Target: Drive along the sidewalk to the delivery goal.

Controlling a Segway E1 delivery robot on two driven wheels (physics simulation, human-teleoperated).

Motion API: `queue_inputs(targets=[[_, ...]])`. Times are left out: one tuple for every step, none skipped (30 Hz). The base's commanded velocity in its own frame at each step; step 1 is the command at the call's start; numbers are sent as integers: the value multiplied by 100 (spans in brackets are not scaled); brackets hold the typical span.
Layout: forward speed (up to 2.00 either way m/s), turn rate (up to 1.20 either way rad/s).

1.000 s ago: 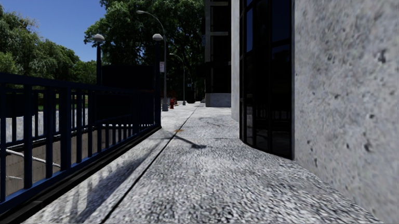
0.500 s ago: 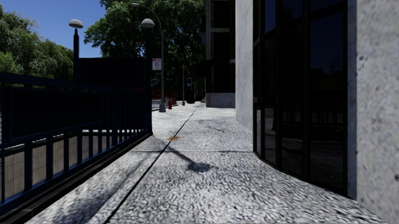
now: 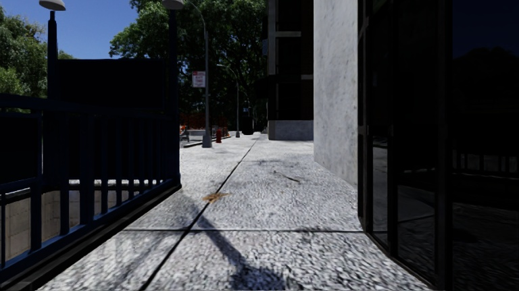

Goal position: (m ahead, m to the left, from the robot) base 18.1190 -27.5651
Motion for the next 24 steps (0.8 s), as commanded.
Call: queue_inputs(targets=[[200,0],[200,0],[200,0],[200,0],[200,0],[200,0],[200,0],[200,0],[200,0],[200,0],[200,0],[200,0],[200,0],[200,0],[200,0],[200,0],[200,0],[200,0],[200,0],[200,0],[200,0],[200,-25],[200,-101],[200,-112]])
